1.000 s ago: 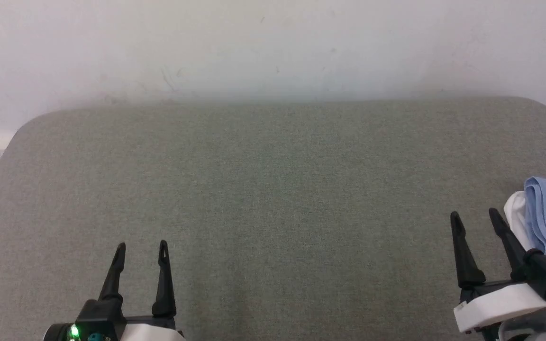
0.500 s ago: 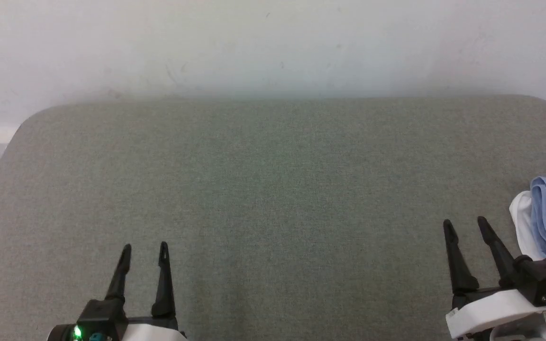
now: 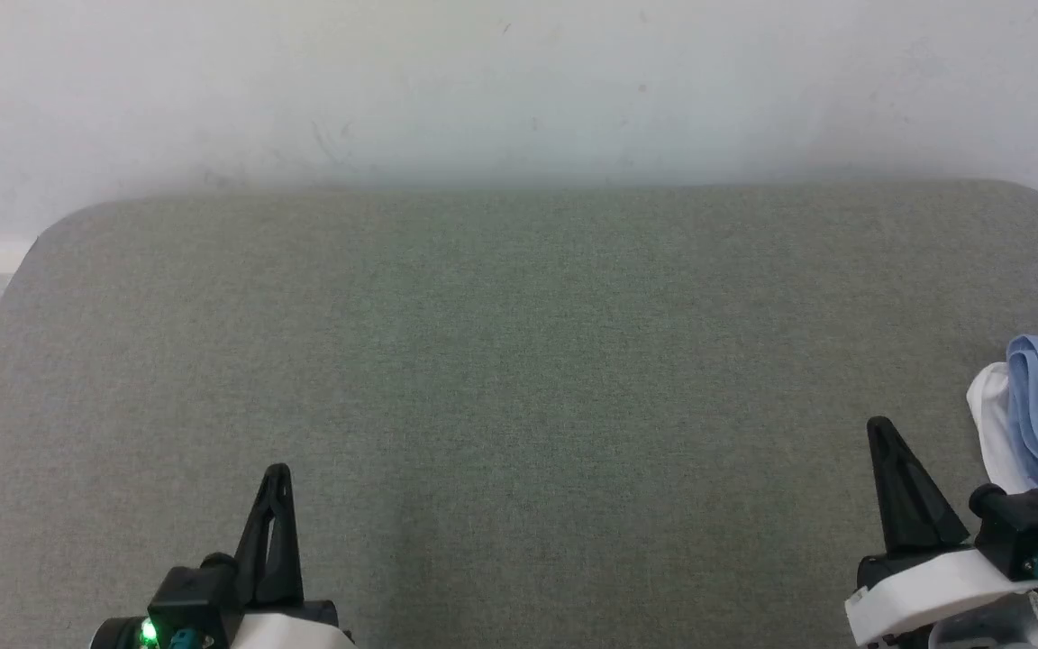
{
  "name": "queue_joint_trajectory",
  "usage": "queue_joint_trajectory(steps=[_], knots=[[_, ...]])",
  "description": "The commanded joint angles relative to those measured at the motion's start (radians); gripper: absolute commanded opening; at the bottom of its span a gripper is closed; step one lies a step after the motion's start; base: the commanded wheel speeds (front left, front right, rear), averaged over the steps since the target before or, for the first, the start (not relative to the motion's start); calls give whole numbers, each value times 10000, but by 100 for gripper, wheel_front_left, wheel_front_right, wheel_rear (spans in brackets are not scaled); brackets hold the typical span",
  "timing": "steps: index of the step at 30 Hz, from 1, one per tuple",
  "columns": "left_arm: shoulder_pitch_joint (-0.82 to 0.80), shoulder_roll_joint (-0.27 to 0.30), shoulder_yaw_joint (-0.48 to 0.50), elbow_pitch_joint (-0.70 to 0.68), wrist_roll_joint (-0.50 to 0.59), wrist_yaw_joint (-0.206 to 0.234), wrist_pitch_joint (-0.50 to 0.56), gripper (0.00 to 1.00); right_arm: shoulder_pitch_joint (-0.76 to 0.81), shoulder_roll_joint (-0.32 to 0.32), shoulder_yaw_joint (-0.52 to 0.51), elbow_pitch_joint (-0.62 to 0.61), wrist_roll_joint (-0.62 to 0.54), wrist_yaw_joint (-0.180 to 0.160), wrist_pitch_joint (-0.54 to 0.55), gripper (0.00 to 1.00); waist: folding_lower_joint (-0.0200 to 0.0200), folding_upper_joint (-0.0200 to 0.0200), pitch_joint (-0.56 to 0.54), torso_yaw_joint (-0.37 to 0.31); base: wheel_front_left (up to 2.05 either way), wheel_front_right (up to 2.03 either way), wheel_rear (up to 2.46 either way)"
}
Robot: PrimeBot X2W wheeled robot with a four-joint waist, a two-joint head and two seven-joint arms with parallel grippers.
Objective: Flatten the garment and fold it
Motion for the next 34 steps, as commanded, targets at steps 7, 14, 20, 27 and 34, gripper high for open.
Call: queue_joint_trajectory(steps=[7,14,20,27,34], knots=[[-209,-4,39,22,132,-75,199,0,-100,36,25,-64,-179,-3,157,0,-1,-2,15,-19,0,0,0],[-288,-6,57,32,187,-103,343,0,-137,50,44,-90,-262,-4,256,0,-1,-2,29,-36,0,0,0],[-356,-7,72,42,234,-127,465,0,-169,62,60,-112,-333,-5,340,0,-1,-2,42,-50,0,0,0],[-435,-9,89,52,289,-155,609,0,-206,76,79,-137,-416,-7,439,0,-1,-2,56,-67,0,0,0],[-503,-10,105,61,336,-179,731,0,-238,89,96,-159,-487,-8,524,0,-1,-2,68,-81,0,0,0]])
